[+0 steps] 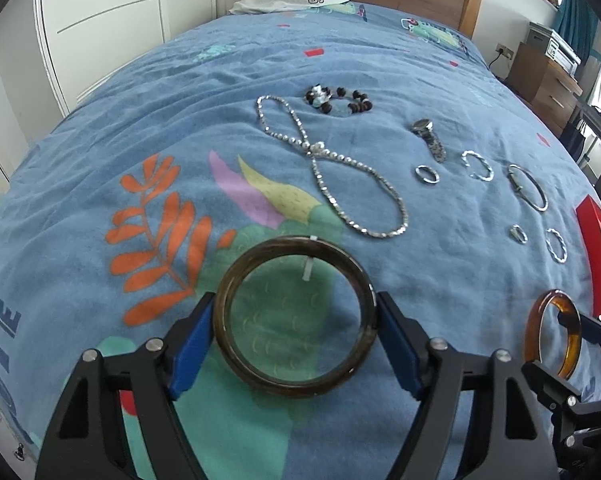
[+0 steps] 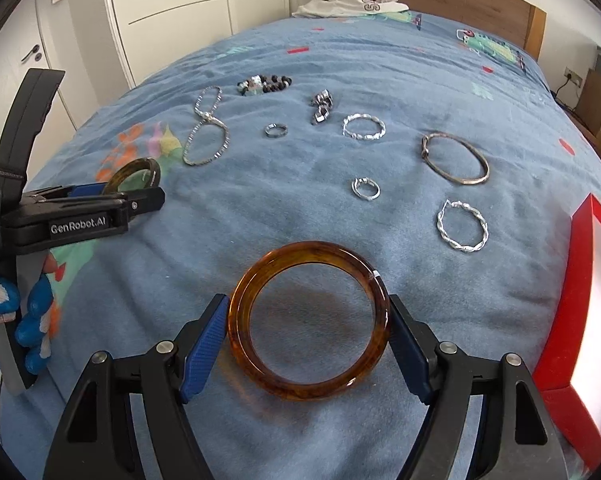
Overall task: Organize jewelry
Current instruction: 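Carry both bangles into the red box and lower them onto its floor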
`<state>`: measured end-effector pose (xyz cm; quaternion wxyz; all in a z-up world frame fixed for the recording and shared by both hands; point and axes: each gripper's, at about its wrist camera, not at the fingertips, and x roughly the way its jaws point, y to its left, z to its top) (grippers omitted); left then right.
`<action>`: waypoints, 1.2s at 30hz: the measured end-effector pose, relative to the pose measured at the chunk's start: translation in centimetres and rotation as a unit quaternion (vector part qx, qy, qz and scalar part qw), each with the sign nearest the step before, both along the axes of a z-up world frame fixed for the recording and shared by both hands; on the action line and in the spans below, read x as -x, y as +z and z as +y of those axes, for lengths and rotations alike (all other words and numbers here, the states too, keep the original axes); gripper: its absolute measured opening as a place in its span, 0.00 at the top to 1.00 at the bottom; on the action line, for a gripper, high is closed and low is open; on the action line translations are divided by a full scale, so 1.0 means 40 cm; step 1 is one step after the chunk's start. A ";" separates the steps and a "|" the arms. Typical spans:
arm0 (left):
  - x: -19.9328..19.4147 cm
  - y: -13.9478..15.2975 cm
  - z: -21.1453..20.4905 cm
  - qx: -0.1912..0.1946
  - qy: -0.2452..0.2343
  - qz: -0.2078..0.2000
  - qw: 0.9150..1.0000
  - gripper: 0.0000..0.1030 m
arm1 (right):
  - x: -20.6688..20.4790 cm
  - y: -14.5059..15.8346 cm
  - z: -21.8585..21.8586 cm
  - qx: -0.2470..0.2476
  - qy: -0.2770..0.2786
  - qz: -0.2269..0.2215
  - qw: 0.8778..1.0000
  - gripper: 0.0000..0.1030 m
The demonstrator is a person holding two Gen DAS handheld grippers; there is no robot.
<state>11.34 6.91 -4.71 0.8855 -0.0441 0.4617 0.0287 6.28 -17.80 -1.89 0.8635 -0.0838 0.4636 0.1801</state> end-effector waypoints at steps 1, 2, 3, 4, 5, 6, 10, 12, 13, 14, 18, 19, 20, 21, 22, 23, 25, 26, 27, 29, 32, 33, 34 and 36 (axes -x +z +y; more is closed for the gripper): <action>0.007 0.010 -0.004 -0.001 -0.002 -0.004 1.000 0.27 | 0.003 0.007 0.002 -0.002 0.001 -0.003 1.000 0.26; 0.012 0.016 -0.007 -0.003 -0.002 -0.006 1.000 0.27 | 0.006 0.015 0.003 -0.004 0.002 -0.005 1.000 0.26; 0.019 0.026 -0.010 -0.006 -0.003 -0.010 1.000 0.27 | 0.010 0.021 0.004 -0.005 0.003 -0.007 1.000 0.26; 0.026 0.035 -0.012 -0.006 -0.004 -0.014 1.000 0.27 | 0.014 0.027 0.006 -0.006 0.004 -0.009 1.000 0.26; 0.030 0.042 -0.011 -0.007 -0.004 -0.015 1.000 0.27 | 0.019 0.034 0.009 -0.006 0.004 -0.011 1.000 0.26; 0.036 0.050 -0.012 -0.008 -0.004 -0.018 1.000 0.27 | 0.023 0.040 0.008 -0.007 0.004 -0.013 1.000 0.26; 0.062 0.096 -0.025 -0.008 -0.008 -0.030 0.999 0.27 | 0.044 0.079 -0.003 -0.014 -0.001 -0.026 1.000 0.26; 0.074 0.123 -0.043 -0.009 -0.017 -0.036 0.999 0.27 | 0.058 0.101 -0.020 -0.018 -0.008 -0.035 0.999 0.26; 0.081 0.143 -0.063 -0.010 -0.028 -0.042 0.999 0.27 | 0.064 0.113 -0.033 -0.018 -0.012 -0.040 0.999 0.26; 0.086 0.158 -0.081 -0.010 -0.036 -0.047 0.998 0.27 | 0.070 0.127 -0.050 -0.018 -0.019 -0.046 0.999 0.26; 0.096 0.222 -0.185 0.007 -0.076 -0.062 0.995 0.27 | 0.083 0.179 -0.163 -0.019 -0.063 -0.068 0.995 0.26; 0.097 0.235 -0.215 0.010 -0.088 -0.065 0.994 0.27 | 0.086 0.192 -0.200 -0.018 -0.075 -0.074 0.994 0.26; 0.098 0.248 -0.252 0.013 -0.101 -0.068 0.992 0.27 | 0.090 0.205 -0.240 -0.016 -0.089 -0.079 0.993 0.26; 0.098 0.264 -0.301 0.020 -0.120 -0.072 0.990 0.27 | 0.092 0.213 -0.280 -0.016 -0.101 -0.082 0.991 0.26; 0.097 0.274 -0.339 0.026 -0.134 -0.074 0.988 0.27 | 0.095 0.220 -0.323 -0.014 -0.116 -0.085 0.990 0.26; 0.094 0.284 -0.380 0.033 -0.149 -0.075 0.985 0.27 | 0.096 0.224 -0.360 -0.010 -0.127 -0.086 0.988 0.26; 0.085 0.299 -0.479 0.053 -0.185 -0.075 0.978 0.27 | 0.100 0.228 -0.433 0.002 -0.146 -0.088 0.985 0.26; 0.080 0.302 -0.521 0.062 -0.200 -0.074 0.975 0.27 | 0.097 0.228 -0.467 0.008 -0.153 -0.088 0.984 0.26; 0.076 0.303 -0.559 0.064 -0.211 -0.073 0.973 0.27 | 0.098 0.227 -0.496 0.014 -0.159 -0.088 0.983 0.26; 0.068 0.300 -0.650 0.063 -0.240 -0.072 0.966 0.27 | 0.092 0.222 -0.557 0.017 -0.169 -0.083 0.982 0.26; 0.047 0.276 -0.765 0.053 -0.271 -0.060 0.959 0.27 | 0.082 0.212 -0.636 0.028 -0.173 -0.080 0.981 0.26; 0.039 0.266 -0.793 0.046 -0.277 -0.056 0.958 0.27 | 0.075 0.207 -0.654 0.029 -0.171 -0.077 0.982 0.26; 0.034 0.257 -0.815 0.041 -0.281 -0.052 0.957 0.27 | 0.062 0.200 -0.680 0.031 -0.169 -0.073 0.982 0.26; 0.024 0.236 -0.859 0.030 -0.288 -0.043 0.956 0.27 | 0.028 0.186 -0.709 0.030 -0.161 -0.067 0.984 0.26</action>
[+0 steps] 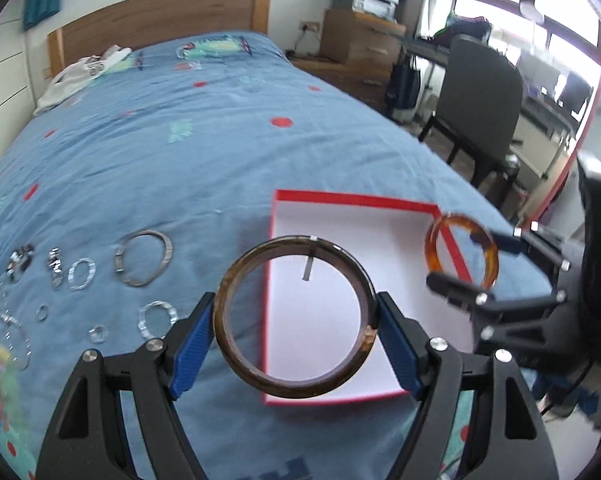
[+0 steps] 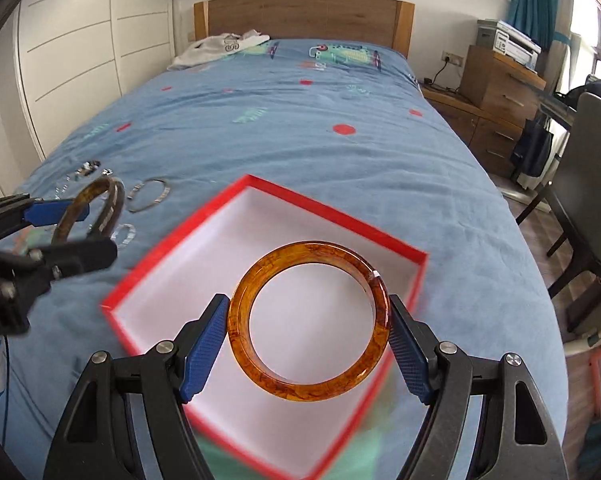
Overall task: Organize jewelry
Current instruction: 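Carry both bangles into the red box and lower them onto its floor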
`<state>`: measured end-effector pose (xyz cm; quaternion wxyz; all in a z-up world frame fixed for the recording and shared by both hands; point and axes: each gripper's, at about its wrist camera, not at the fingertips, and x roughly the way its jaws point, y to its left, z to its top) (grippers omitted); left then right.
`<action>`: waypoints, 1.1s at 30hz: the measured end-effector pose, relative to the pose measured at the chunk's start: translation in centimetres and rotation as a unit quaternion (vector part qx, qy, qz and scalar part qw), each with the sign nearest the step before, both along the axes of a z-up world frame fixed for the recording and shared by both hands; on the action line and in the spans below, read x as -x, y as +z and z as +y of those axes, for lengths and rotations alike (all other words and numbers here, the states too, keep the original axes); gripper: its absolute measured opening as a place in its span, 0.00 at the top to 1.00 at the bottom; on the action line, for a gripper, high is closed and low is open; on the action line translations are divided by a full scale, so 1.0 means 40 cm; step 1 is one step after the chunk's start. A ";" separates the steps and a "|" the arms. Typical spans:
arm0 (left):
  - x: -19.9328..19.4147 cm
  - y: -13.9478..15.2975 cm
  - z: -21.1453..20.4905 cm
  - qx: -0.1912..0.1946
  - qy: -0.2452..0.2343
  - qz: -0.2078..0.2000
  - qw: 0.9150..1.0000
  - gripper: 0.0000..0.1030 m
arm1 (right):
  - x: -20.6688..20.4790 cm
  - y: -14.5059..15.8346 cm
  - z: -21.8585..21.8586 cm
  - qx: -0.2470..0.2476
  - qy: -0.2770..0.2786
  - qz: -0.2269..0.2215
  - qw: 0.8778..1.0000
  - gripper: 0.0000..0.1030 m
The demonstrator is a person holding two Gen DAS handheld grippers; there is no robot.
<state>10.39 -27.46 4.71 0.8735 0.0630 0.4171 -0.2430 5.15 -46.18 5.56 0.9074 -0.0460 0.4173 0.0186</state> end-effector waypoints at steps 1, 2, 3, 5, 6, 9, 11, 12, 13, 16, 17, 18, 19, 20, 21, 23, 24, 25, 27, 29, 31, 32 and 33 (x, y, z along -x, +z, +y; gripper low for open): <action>-0.004 -0.012 -0.014 -0.005 -0.004 0.003 1.000 0.27 | -0.011 -0.002 -0.015 0.000 0.003 0.002 1.000 0.26; -0.012 -0.023 -0.030 -0.008 -0.010 0.007 1.000 0.27 | -0.027 -0.009 -0.031 -0.002 0.008 0.005 1.000 0.26; -0.017 -0.033 -0.048 -0.010 -0.019 0.012 1.000 0.27 | -0.040 -0.015 -0.041 -0.004 0.013 0.006 1.000 0.26; -0.029 -0.050 -0.069 -0.015 -0.033 0.020 0.999 0.27 | -0.064 -0.027 -0.063 -0.013 0.031 0.012 0.999 0.26; -0.041 -0.061 -0.076 -0.018 -0.042 0.026 0.999 0.27 | -0.075 -0.034 -0.069 -0.015 0.041 0.015 0.999 0.26; -0.059 -0.088 -0.109 -0.034 -0.066 0.035 0.997 0.27 | -0.104 -0.061 -0.086 -0.018 0.074 0.032 0.997 0.26; -0.070 -0.111 -0.127 -0.045 -0.078 0.044 0.995 0.27 | -0.122 -0.082 -0.098 -0.016 0.095 0.048 0.994 0.26; -0.071 -0.118 -0.133 -0.047 -0.081 0.047 0.995 0.27 | -0.128 -0.091 -0.100 -0.015 0.105 0.054 0.993 0.26; -0.074 -0.131 -0.137 -0.051 -0.084 0.052 0.994 0.27 | -0.135 -0.100 -0.103 -0.013 0.114 0.060 0.992 0.26; -0.075 -0.168 -0.138 -0.058 -0.089 0.069 0.992 0.27 | -0.148 -0.121 -0.098 -0.006 0.141 0.075 0.987 0.26; -0.074 -0.180 -0.139 -0.061 -0.088 0.071 0.992 0.27 | -0.151 -0.127 -0.093 -0.002 0.149 0.076 0.986 0.26; -0.071 -0.188 -0.139 -0.068 -0.086 0.068 0.992 0.27 | -0.155 -0.132 -0.089 0.000 0.153 0.077 0.985 0.26; -0.067 -0.196 -0.138 -0.074 -0.083 0.063 0.992 0.27 | -0.158 -0.137 -0.085 0.001 0.157 0.077 0.985 0.26; -0.068 -0.200 -0.139 -0.075 -0.079 0.062 0.992 0.27 | -0.163 -0.142 -0.083 0.005 0.157 0.074 0.985 0.26; -0.069 -0.204 -0.137 -0.073 -0.073 0.063 0.993 0.27 | -0.168 -0.146 -0.083 0.007 0.159 0.073 0.985 0.26; -0.066 -0.208 -0.132 -0.072 -0.060 0.060 0.994 0.27 | -0.169 -0.151 -0.084 0.009 0.161 0.067 0.985 0.25; -0.063 -0.211 -0.133 -0.076 -0.057 0.057 0.994 0.27 | -0.170 -0.153 -0.084 0.009 0.162 0.064 0.985 0.24; -0.061 -0.214 -0.133 -0.080 -0.055 0.055 0.994 0.27 | -0.169 -0.154 -0.083 0.008 0.164 0.062 0.985 0.24; -0.055 -0.222 -0.127 -0.083 -0.046 0.052 0.994 0.27 | -0.172 -0.155 -0.083 0.005 0.167 0.057 0.984 0.23; -0.054 -0.227 -0.123 -0.086 -0.042 0.050 0.994 0.27 | -0.177 -0.154 -0.078 0.004 0.173 0.051 0.984 0.22; -0.051 -0.224 -0.120 -0.083 -0.036 0.051 0.995 0.27 | -0.179 -0.153 -0.074 0.004 0.178 0.048 0.983 0.22; -0.052 -0.223 -0.119 -0.082 -0.033 0.051 0.995 0.27 | -0.181 -0.154 -0.073 0.002 0.181 0.046 0.982 0.22; -0.052 -0.223 -0.116 -0.081 -0.029 0.052 0.995 0.27 | -0.183 -0.154 -0.072 0.002 0.184 0.045 0.982 0.22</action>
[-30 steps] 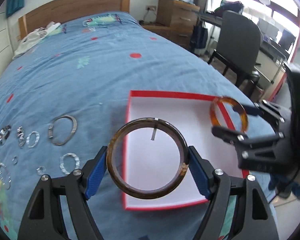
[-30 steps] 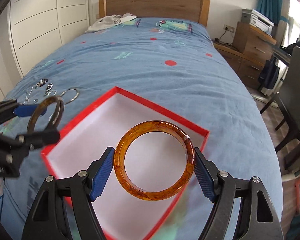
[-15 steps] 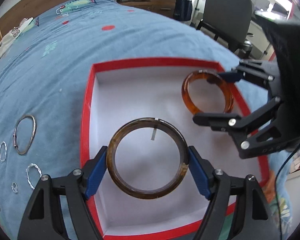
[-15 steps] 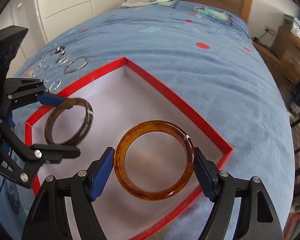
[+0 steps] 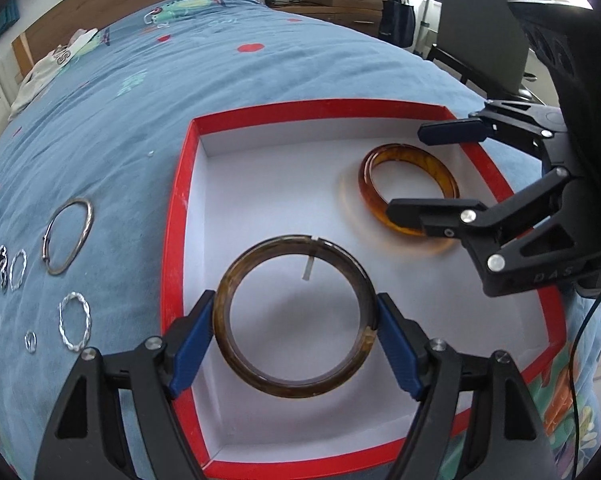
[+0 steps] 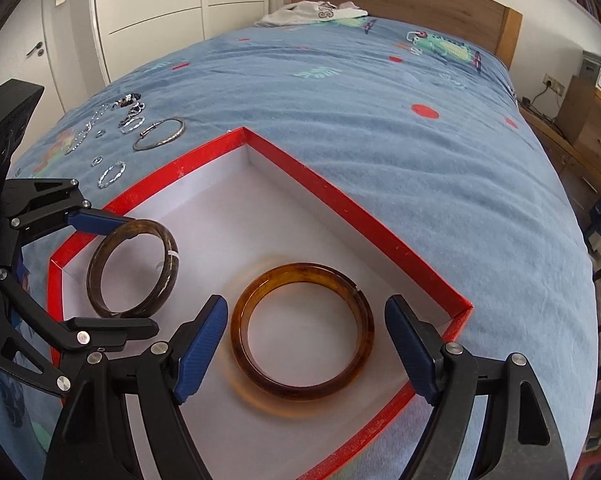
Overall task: Organize jewelry
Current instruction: 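Carry both bangles into the red box and lower them onto its floor, then open both grippers, release the bangles, and lift away from the box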
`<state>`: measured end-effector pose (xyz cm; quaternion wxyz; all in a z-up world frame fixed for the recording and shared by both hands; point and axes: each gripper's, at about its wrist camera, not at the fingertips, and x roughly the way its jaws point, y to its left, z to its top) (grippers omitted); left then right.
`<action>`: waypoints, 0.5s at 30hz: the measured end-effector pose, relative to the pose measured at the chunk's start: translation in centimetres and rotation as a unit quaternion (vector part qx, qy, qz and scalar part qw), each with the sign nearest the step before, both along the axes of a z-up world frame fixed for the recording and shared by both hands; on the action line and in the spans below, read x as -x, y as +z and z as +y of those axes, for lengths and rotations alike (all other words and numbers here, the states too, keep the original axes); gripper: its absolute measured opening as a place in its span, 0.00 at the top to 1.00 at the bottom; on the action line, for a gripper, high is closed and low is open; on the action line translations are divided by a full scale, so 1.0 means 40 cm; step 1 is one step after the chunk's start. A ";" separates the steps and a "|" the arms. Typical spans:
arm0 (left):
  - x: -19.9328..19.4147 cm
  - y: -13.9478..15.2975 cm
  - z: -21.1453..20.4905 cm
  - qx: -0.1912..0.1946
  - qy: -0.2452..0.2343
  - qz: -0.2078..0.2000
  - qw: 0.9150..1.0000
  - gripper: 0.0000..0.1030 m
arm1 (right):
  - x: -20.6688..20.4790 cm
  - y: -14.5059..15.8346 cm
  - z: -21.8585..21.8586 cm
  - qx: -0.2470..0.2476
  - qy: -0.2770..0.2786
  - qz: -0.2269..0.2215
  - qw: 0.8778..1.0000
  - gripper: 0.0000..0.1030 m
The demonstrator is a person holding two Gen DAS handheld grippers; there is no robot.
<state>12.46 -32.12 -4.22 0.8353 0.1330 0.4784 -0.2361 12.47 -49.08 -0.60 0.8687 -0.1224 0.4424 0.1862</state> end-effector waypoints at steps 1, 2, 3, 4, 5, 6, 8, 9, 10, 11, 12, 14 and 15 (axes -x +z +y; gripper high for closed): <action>0.001 0.000 0.004 0.000 0.007 0.000 1.000 0.27 | -0.003 0.000 0.001 -0.001 0.003 -0.001 1.000 0.22; 0.005 0.000 0.006 0.001 0.012 0.000 1.000 0.27 | -0.007 0.000 0.004 -0.003 0.007 -0.001 1.000 0.22; 0.008 -0.001 0.011 0.001 0.022 0.000 1.000 0.27 | -0.011 0.001 0.006 -0.003 0.011 -0.001 1.000 0.22; 0.013 -0.003 0.014 0.002 0.032 0.000 0.999 0.27 | -0.016 0.001 0.009 -0.002 0.015 0.000 1.000 0.22; 0.018 -0.004 0.016 0.001 0.039 -0.001 0.999 0.27 | -0.022 0.002 0.012 -0.001 0.019 0.000 1.000 0.22; 0.024 -0.007 0.018 -0.002 0.048 -0.003 0.999 0.27 | -0.027 0.002 0.015 -0.003 0.023 0.000 1.000 0.22; 0.034 -0.012 0.012 -0.013 0.064 -0.009 0.998 0.27 | -0.036 0.002 0.019 -0.004 0.031 0.001 0.999 0.22; 0.034 -0.011 0.010 -0.014 0.069 -0.008 0.997 0.26 | -0.039 0.002 0.021 -0.003 0.035 0.002 0.999 0.22; 0.032 -0.010 0.008 -0.016 0.071 -0.007 0.997 0.26 | -0.040 0.001 0.021 -0.001 0.036 0.003 0.999 0.22; 0.032 -0.008 0.007 -0.018 0.069 -0.009 0.997 0.26 | -0.039 0.003 0.019 -0.003 0.037 0.003 0.999 0.22; 0.035 -0.007 0.004 -0.021 0.065 -0.012 0.998 0.26 | -0.036 0.004 0.016 -0.005 0.038 0.004 0.999 0.22; 0.042 -0.005 0.001 -0.023 0.061 -0.016 0.998 0.26 | -0.029 0.010 0.018 -0.001 0.040 0.005 0.999 0.22; 0.045 -0.005 0.001 -0.024 0.060 -0.015 0.998 0.26 | -0.025 0.013 0.019 0.000 0.040 0.004 0.999 0.22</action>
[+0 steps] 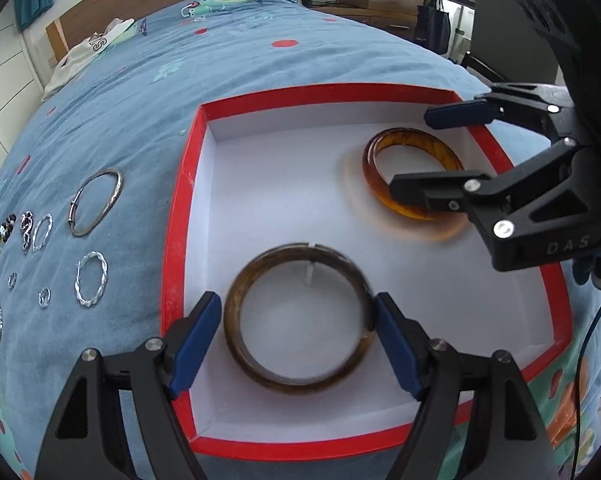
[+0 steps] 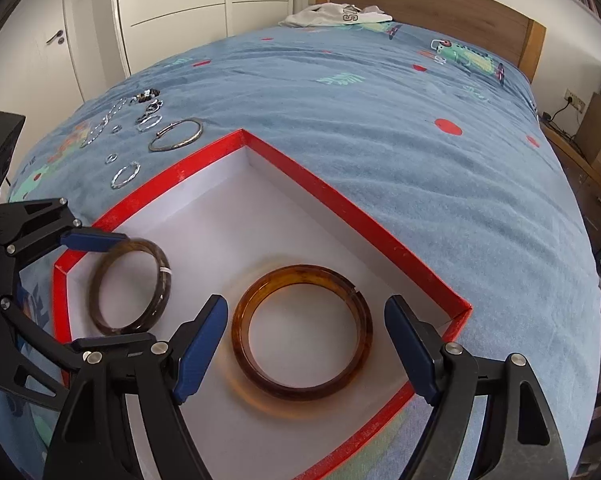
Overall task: Organize jewelry
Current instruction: 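Open both grippers, release the bangles, and lift away from the box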
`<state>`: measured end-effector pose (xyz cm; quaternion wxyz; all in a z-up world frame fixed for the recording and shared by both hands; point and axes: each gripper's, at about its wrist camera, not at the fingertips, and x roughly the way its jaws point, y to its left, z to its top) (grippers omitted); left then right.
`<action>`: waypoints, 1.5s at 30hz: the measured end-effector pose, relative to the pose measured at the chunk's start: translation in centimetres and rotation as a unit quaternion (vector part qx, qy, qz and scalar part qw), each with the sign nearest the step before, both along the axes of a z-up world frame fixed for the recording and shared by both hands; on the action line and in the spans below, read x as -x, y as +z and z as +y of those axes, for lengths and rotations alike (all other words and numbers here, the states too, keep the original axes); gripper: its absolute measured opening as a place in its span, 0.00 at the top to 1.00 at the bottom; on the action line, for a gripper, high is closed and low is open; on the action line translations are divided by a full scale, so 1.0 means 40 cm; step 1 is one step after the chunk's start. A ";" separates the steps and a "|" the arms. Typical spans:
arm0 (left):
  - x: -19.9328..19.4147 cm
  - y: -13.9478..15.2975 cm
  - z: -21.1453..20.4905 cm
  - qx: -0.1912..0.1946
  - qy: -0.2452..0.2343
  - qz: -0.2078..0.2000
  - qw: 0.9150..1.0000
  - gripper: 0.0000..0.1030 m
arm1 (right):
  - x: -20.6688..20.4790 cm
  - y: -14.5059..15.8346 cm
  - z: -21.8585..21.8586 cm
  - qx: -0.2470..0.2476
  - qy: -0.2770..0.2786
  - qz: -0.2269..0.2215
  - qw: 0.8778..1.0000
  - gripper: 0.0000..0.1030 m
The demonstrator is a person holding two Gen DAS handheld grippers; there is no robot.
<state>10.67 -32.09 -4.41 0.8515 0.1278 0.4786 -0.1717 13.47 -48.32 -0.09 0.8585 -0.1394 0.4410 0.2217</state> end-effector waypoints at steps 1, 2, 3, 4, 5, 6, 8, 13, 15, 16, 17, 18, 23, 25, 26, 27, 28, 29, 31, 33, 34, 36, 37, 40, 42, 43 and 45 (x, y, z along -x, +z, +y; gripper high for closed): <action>0.003 0.002 0.000 -0.001 -0.001 0.001 1.000 0.26 | 0.005 0.005 -0.001 -0.001 -0.001 -0.001 1.000 0.22; 0.006 0.004 -0.001 -0.003 -0.006 0.000 1.000 0.26 | 0.011 0.010 -0.005 -0.003 -0.004 -0.002 1.000 0.22; 0.008 0.005 -0.002 -0.005 -0.009 -0.001 1.000 0.26 | 0.015 0.017 -0.010 -0.006 -0.008 -0.003 1.000 0.22; 0.009 0.006 -0.004 -0.008 -0.013 -0.001 1.000 0.26 | 0.021 0.025 -0.013 -0.007 -0.014 -0.005 1.000 0.22; 0.009 0.008 -0.006 -0.009 -0.015 0.001 1.000 0.26 | 0.028 0.034 -0.018 -0.007 -0.019 -0.007 1.000 0.22; 0.008 0.011 -0.009 -0.008 -0.017 0.003 1.000 0.26 | 0.034 0.043 -0.024 -0.007 -0.024 -0.009 1.000 0.22; 0.012 0.020 -0.009 -0.005 -0.020 0.005 1.000 0.26 | 0.053 0.067 -0.035 -0.004 -0.036 -0.014 0.999 0.22; 0.035 0.082 -0.011 0.023 -0.028 -0.004 0.999 0.26 | 0.127 0.139 -0.070 -0.002 -0.076 -0.031 0.997 0.21; 0.051 0.118 0.001 0.044 -0.029 -0.007 0.999 0.26 | 0.165 0.173 -0.075 -0.004 -0.093 -0.039 0.995 0.21; 0.064 0.142 0.017 0.054 -0.026 -0.012 0.998 0.26 | 0.182 0.190 -0.077 -0.009 -0.101 -0.042 0.994 0.20; 0.072 0.155 0.030 0.060 -0.023 -0.015 0.998 0.26 | 0.202 0.209 -0.076 -0.013 -0.109 -0.046 0.993 0.20; 0.081 0.173 0.052 0.068 -0.020 -0.019 0.997 0.26 | 0.220 0.225 -0.071 -0.015 -0.113 -0.051 0.992 0.20; 0.151 0.255 0.214 0.073 0.009 -0.053 0.996 0.26 | 0.309 0.289 -0.005 -0.031 -0.126 -0.072 0.989 0.20; 0.178 0.282 0.292 0.071 0.025 -0.067 0.995 0.26 | 0.337 0.302 0.030 -0.038 -0.128 -0.076 0.988 0.20; 0.185 0.289 0.327 0.071 0.032 -0.071 0.994 0.26 | 0.352 0.308 0.050 -0.042 -0.131 -0.077 0.988 0.20; 0.200 0.300 0.366 0.073 0.040 -0.076 0.994 0.26 | 0.365 0.314 0.069 -0.045 -0.132 -0.079 0.987 0.20; 0.219 0.315 0.416 0.077 0.048 -0.084 0.992 0.26 | 0.377 0.319 0.092 -0.050 -0.132 -0.082 0.987 0.20; 0.228 0.322 0.447 0.078 0.054 -0.089 0.991 0.26 | 0.391 0.326 0.116 -0.057 -0.132 -0.086 0.986 0.20; 0.247 0.341 0.524 0.078 0.070 -0.094 0.990 0.26 | 0.414 0.338 0.166 -0.067 -0.131 -0.090 0.985 0.20; 0.265 0.355 0.591 0.074 0.083 -0.099 0.989 0.26 | 0.432 0.349 0.214 -0.078 -0.126 -0.093 0.984 0.20; 0.275 0.364 0.630 0.067 0.092 -0.105 0.988 0.26 | 0.439 0.354 0.235 -0.084 -0.125 -0.094 0.984 0.20; 0.290 0.372 0.691 0.058 0.105 -0.118 0.986 0.26 | 0.445 0.362 0.282 -0.090 -0.124 -0.097 0.983 0.20; 0.304 0.373 0.717 0.054 0.111 -0.123 0.985 0.26 | 0.446 0.365 0.304 -0.092 -0.126 -0.098 0.983 0.20; 0.315 0.375 0.793 0.053 0.130 -0.128 0.982 0.26 | 0.442 0.367 0.362 -0.103 -0.134 -0.097 0.981 0.20; 0.315 0.367 0.838 0.050 0.146 -0.132 0.979 0.26 | 0.428 0.359 0.396 -0.105 -0.136 -0.094 0.981 0.21; 0.312 0.360 0.854 0.050 0.152 -0.131 0.978 0.26 | 0.420 0.354 0.414 -0.104 -0.137 -0.093 0.981 0.22; 0.306 0.342 0.893 0.057 0.167 -0.126 0.976 0.26 | 0.398 0.338 0.445 -0.104 -0.135 -0.086 0.982 0.25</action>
